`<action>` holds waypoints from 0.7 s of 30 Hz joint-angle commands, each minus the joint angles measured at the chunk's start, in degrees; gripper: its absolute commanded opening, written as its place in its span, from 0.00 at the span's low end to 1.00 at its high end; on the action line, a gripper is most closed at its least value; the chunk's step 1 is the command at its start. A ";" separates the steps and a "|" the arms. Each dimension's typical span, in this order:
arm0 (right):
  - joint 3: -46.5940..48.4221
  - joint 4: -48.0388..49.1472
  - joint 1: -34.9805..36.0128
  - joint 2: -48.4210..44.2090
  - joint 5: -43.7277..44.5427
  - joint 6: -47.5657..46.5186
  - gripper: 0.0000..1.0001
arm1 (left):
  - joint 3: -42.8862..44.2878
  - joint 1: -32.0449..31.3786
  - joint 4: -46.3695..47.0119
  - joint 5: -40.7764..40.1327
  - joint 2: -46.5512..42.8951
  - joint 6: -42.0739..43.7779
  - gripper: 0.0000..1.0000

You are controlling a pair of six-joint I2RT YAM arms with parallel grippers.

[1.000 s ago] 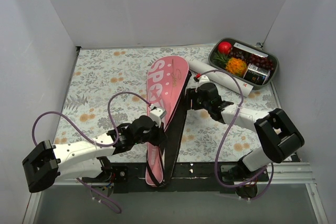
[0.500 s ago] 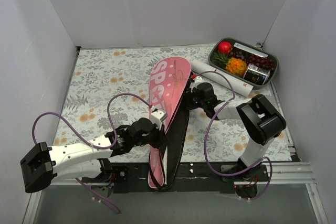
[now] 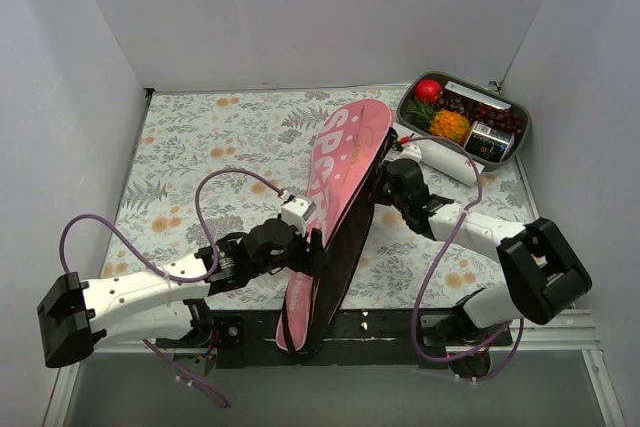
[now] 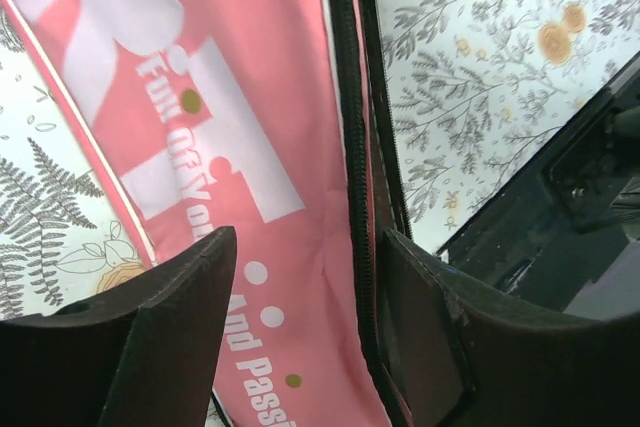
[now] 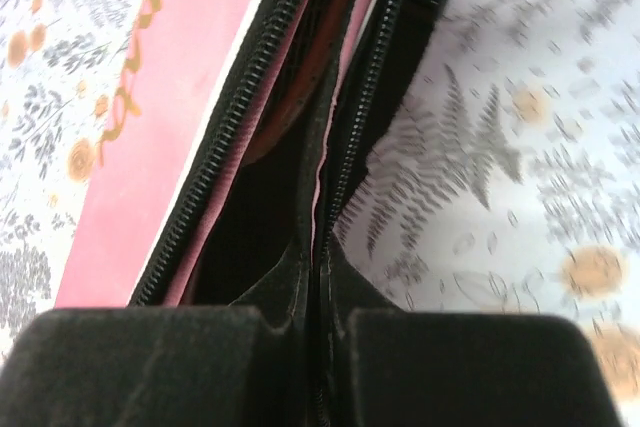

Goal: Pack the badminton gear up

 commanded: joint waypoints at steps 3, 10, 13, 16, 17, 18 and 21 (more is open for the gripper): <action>-5.03 -7.94 6.49 -5.24 25.76 19.49 0.01 | 4.49 -1.49 -5.22 -1.96 -6.19 -1.85 0.59; -3.63 -15.51 9.75 -1.29 34.92 34.36 0.01 | 4.41 -6.67 -6.55 -4.23 -6.46 -3.17 0.57; -0.38 -20.24 9.84 1.43 37.20 39.63 0.01 | 2.30 -8.95 -6.37 -5.38 -4.35 -4.66 0.55; 4.54 -26.14 9.84 4.07 39.23 42.89 0.01 | -0.77 -10.63 -3.57 -2.94 -4.08 -7.03 0.51; 5.51 -26.94 9.84 4.95 39.58 43.15 0.01 | -2.96 -10.72 -2.43 -0.23 -3.91 -7.74 0.49; 6.56 -27.29 9.84 5.13 39.76 43.07 0.01 | -4.02 -10.80 0.02 1.02 -3.91 -8.27 0.48; 7.01 -27.21 9.84 4.61 40.20 42.37 0.01 | -8.76 -11.16 4.41 3.13 -3.29 -11.08 0.39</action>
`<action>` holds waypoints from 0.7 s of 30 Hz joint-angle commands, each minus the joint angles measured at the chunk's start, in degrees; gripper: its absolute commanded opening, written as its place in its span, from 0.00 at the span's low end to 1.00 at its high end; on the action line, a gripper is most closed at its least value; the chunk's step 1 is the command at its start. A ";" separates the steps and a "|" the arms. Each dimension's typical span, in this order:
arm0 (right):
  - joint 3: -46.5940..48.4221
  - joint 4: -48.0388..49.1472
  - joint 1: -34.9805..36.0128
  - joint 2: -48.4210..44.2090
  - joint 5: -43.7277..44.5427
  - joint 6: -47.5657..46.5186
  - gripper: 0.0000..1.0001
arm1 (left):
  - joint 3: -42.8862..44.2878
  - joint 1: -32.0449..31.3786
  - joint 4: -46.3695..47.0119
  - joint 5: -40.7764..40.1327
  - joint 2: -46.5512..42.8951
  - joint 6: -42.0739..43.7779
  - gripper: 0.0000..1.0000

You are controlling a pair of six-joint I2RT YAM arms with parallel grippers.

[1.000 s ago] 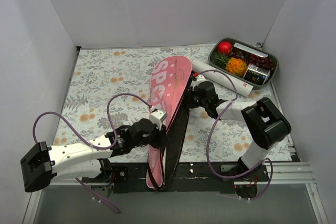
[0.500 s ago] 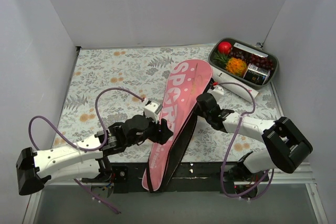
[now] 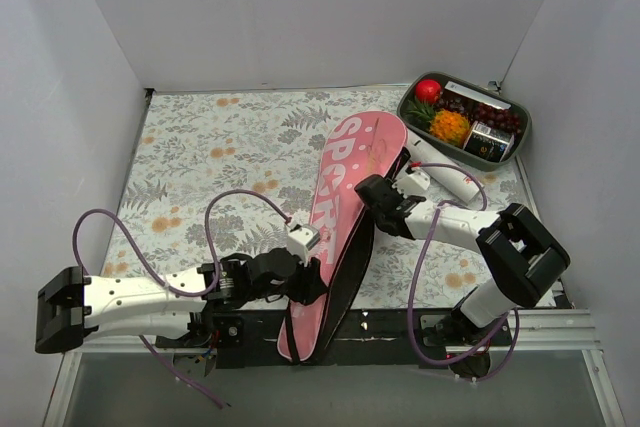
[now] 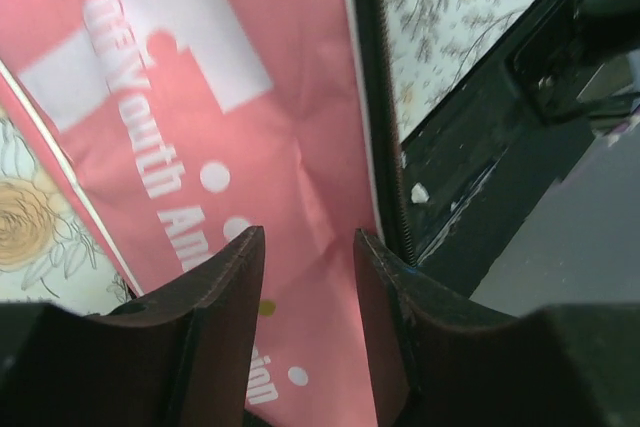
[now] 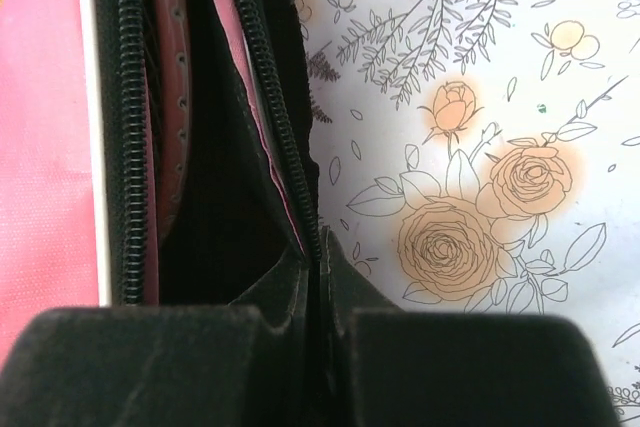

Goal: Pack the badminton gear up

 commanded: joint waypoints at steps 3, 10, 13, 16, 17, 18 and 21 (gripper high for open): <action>2.75 -2.18 -0.44 -1.91 8.49 2.78 0.01 | -8.69 -0.80 10.73 5.17 1.17 -5.93 0.36; 0.99 -1.22 -0.44 -2.44 7.97 1.72 0.01 | -9.78 -1.58 19.36 8.70 7.66 -7.70 0.33; 0.20 -0.86 -0.26 -2.27 7.18 1.99 0.01 | -8.72 -3.07 19.28 6.77 13.37 -7.61 0.33; -0.42 -1.04 0.53 -2.53 7.17 1.90 0.01 | -6.87 -3.61 15.43 2.03 18.98 -9.44 0.33; -0.77 -1.30 0.79 -2.97 7.26 1.99 0.01 | -5.13 -3.61 10.98 -1.55 20.67 -10.06 0.32; -1.03 -1.82 0.97 -3.23 7.43 1.99 0.01 | -4.15 -3.61 8.49 -3.33 21.90 -10.76 0.32; -2.34 -2.97 1.67 -4.90 7.61 1.90 0.01 | 0.59 -3.70 -1.50 -10.18 25.86 -13.31 0.30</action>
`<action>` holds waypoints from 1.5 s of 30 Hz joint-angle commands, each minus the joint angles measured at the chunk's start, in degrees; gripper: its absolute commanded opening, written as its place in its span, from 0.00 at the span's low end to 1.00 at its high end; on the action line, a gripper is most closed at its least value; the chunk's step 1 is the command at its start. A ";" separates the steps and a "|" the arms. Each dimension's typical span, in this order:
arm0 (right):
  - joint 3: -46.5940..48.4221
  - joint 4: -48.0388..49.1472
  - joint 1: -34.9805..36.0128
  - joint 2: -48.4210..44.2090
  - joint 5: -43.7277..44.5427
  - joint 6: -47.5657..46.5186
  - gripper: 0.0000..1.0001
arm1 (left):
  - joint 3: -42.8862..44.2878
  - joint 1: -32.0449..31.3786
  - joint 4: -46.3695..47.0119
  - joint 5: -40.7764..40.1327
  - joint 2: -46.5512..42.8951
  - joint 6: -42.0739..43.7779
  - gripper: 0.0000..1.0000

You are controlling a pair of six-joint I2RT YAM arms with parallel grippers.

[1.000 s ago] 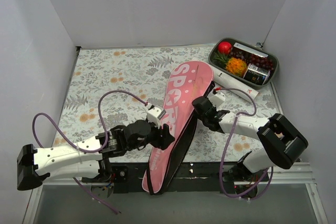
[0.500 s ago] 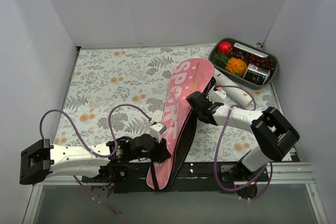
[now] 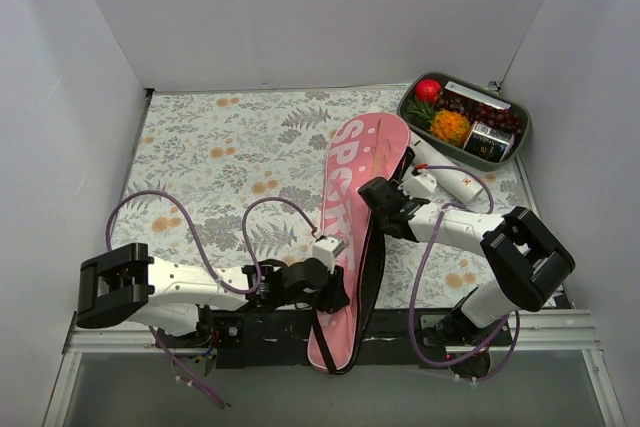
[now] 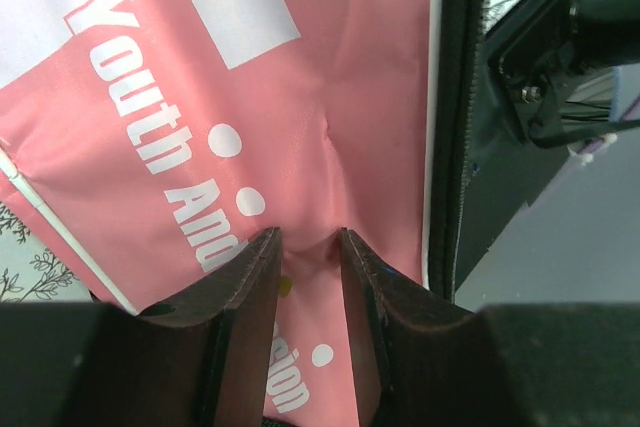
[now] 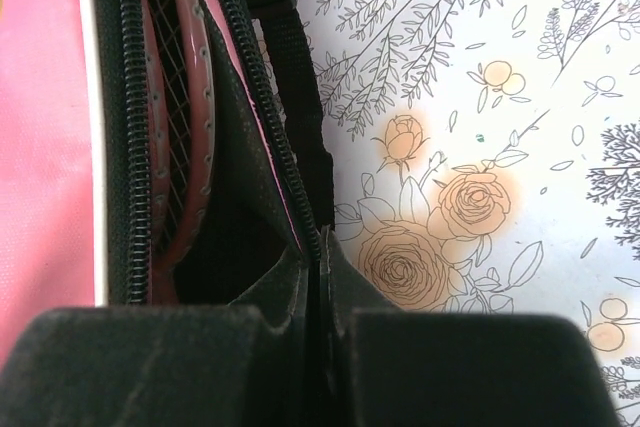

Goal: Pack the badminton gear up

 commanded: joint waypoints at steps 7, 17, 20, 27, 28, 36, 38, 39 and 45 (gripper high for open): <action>-5.64 -4.76 2.31 -9.56 5.30 1.13 0.01 | 10.49 0.24 -34.55 -24.28 6.85 -9.08 0.29; -7.14 -10.12 4.59 -17.64 6.53 1.04 0.01 | 15.43 7.43 -45.40 -28.35 12.66 -10.33 0.27; -7.76 -12.58 6.26 -19.84 7.15 2.45 0.01 | 12.10 14.28 -40.05 -23.70 8.27 -5.50 0.28; -11.18 -17.33 8.90 -23.72 6.54 7.10 0.01 | 14.09 28.62 -34.31 -19.54 6.23 5.05 0.31; -12.32 -17.59 9.51 -24.41 5.93 8.07 0.01 | 15.33 30.10 -34.13 -19.63 7.20 6.01 0.31; -15.41 -15.13 11.10 -22.23 2.58 9.82 0.01 | 20.17 36.88 -30.79 -18.23 10.64 10.59 0.31; -15.06 -14.87 11.62 -19.95 2.23 10.97 0.01 | 20.52 37.15 -30.44 -17.88 8.80 10.59 0.31; -14.79 -14.26 11.71 -18.98 2.14 12.28 0.01 | 20.70 37.15 -30.53 -17.27 7.74 10.68 0.31; -6.91 -14.51 11.98 -9.67 0.03 13.44 0.26 | 20.70 37.06 -31.31 -12.26 -1.75 11.74 0.31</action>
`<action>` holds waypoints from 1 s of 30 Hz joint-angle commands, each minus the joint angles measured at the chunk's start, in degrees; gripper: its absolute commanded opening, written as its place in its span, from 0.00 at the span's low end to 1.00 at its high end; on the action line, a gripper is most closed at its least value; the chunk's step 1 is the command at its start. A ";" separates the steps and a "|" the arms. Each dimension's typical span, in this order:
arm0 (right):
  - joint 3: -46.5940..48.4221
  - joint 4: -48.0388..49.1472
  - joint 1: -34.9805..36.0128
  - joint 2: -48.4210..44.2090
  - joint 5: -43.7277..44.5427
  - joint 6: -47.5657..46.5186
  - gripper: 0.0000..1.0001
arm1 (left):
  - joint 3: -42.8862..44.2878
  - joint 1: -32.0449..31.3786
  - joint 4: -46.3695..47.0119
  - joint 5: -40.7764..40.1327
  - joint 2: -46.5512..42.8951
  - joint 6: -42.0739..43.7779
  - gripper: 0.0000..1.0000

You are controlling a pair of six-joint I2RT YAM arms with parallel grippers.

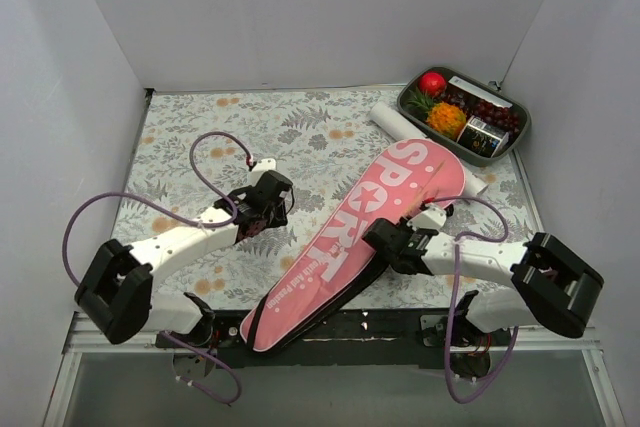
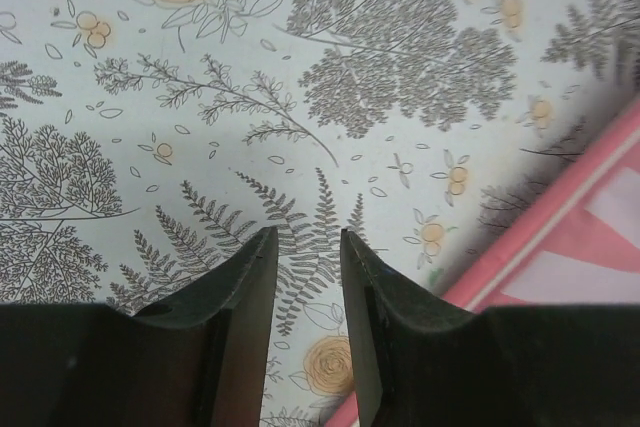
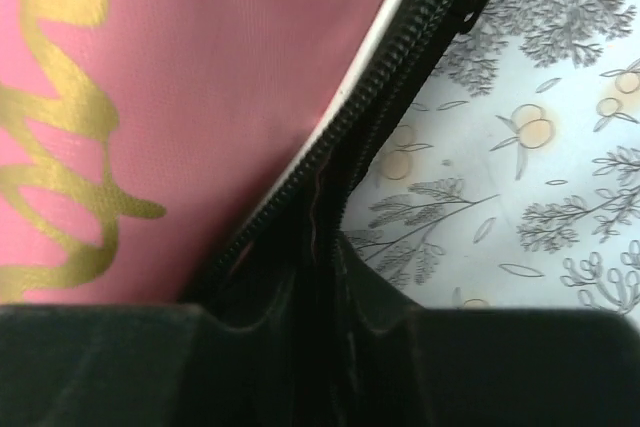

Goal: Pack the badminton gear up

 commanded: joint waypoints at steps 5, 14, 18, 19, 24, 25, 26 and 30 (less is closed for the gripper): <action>13.38 -9.17 2.41 7.50 -0.97 3.15 0.64 | 2.43 -0.18 -2.37 1.95 -10.65 2.87 0.32; 18.13 -18.83 6.10 -3.04 -0.44 0.34 0.75 | 1.11 -0.18 -0.62 3.45 -11.09 3.66 0.34; 19.19 -27.35 7.86 -7.79 0.87 -2.28 0.75 | 0.85 -0.18 -0.09 5.11 -11.35 3.84 0.33; 19.28 -27.55 7.95 -9.62 1.40 -3.87 0.75 | 0.76 -0.18 0.18 6.16 -11.88 4.01 0.32; 16.65 -11.68 7.60 -13.68 1.93 -30.34 0.68 | -1.70 -1.06 3.16 20.92 -12.76 4.63 0.24; 16.64 -5.29 6.64 -14.21 0.97 -33.56 0.68 | -2.31 -2.71 3.51 22.42 -12.67 4.63 0.23; 16.73 -2.44 5.85 -14.30 0.44 -36.64 0.67 | -2.84 -3.69 4.21 23.39 -11.98 4.28 0.23; 18.31 11.54 -3.43 -11.23 -7.71 -54.81 0.63 | -6.17 -12.37 6.85 29.19 -10.13 1.48 0.19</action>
